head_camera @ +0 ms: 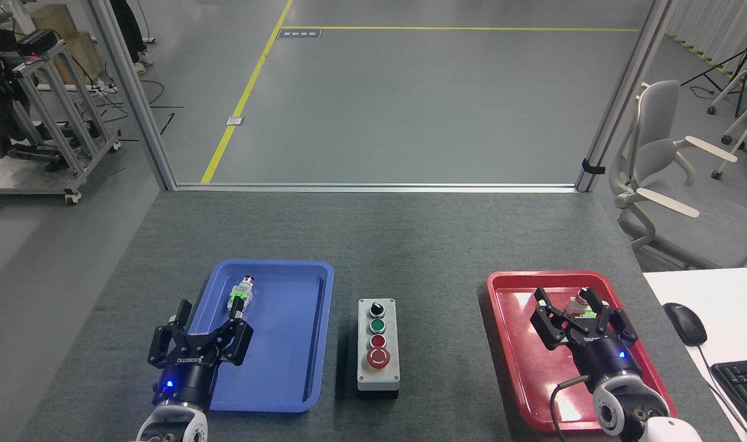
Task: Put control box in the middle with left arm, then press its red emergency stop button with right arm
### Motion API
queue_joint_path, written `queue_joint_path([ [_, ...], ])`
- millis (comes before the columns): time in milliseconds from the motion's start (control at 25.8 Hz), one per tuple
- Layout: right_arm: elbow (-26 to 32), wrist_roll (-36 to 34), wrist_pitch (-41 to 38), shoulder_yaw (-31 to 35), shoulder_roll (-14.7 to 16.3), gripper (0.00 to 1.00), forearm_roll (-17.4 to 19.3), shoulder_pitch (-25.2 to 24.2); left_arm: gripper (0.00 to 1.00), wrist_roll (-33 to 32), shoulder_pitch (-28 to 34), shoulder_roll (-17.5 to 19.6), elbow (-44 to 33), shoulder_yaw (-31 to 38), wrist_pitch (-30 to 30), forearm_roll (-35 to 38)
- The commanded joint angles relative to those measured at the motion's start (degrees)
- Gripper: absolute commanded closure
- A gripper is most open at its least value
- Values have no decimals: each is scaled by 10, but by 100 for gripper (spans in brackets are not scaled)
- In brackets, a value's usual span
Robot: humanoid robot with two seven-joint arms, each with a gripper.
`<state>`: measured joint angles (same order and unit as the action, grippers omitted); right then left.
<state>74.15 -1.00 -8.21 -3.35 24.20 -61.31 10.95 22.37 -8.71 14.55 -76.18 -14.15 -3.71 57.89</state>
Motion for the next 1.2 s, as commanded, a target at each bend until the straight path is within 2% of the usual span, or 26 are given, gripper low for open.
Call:
queue_joint_path([
  [0,0,1,2,18,-2,1,-14,-2,0,0,0,-1,0,0,1,0],
  [426,0,-44,2,26,-3,1,-14,-12,0,-1,0,-2,0,1,-4,-1],
  [580,0,-45,2,26,-4,1,-14,-13,0,0,2,-44,2,18,-8,33],
  [812,2,-45,2,27,-7,1,-15,-24,0,-1,3,-42,2,20,-7,36],
  [1045,4,-45,5,27,-52,1,-52,-37,0,-2,4,-44,0,35,-2,45],
  [1161,5,-45,15,28,-75,1,-58,-35,0,-33,5,-45,-5,54,12,81],
])
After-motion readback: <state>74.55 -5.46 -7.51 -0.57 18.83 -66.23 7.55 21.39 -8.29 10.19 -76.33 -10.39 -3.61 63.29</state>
